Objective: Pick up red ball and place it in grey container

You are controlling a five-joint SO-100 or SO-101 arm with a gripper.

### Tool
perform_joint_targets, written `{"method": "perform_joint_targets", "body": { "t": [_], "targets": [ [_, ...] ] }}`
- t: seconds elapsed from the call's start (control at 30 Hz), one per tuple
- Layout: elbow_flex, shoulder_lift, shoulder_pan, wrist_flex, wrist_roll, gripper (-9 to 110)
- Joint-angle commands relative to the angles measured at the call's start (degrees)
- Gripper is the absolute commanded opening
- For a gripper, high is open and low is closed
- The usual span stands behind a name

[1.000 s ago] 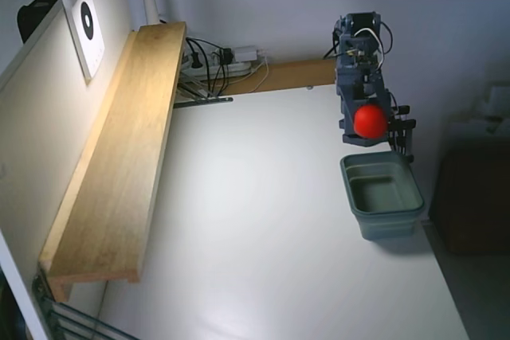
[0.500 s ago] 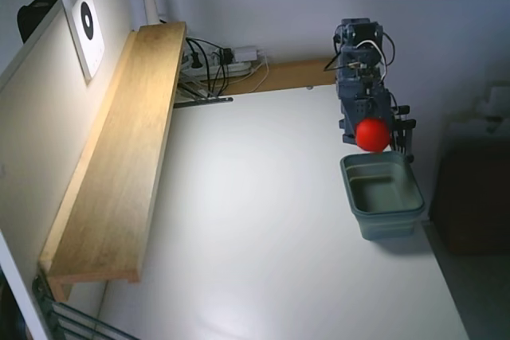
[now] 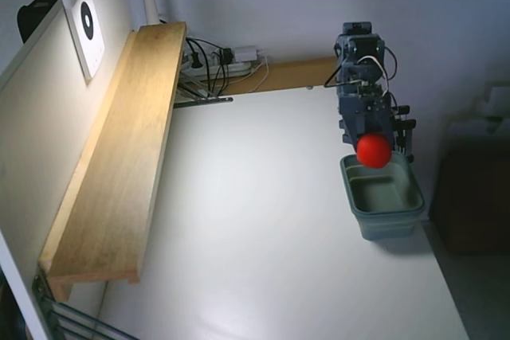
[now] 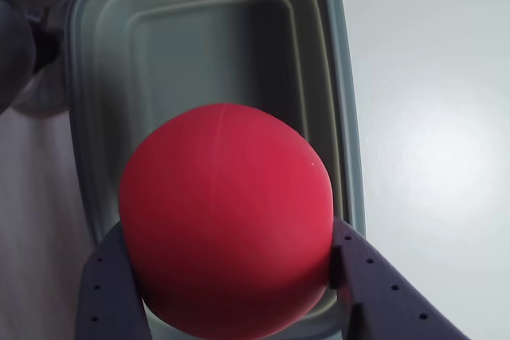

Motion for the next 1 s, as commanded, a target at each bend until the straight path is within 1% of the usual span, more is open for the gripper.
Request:
{"method": "perform_joint_targets", "body": {
  "t": [0.0,0.1,0.13,0.97],
  "targets": [
    [-2.52,1.07,-0.7,-0.48,0.09,23],
    [-2.52,1.07,-0.7,-0.48,0.09,23],
    [-2.52,1.07,-0.7,-0.48,0.09,38],
    [-2.5,1.11,-0.59,-0.46,0.09,38]
  ]
}}
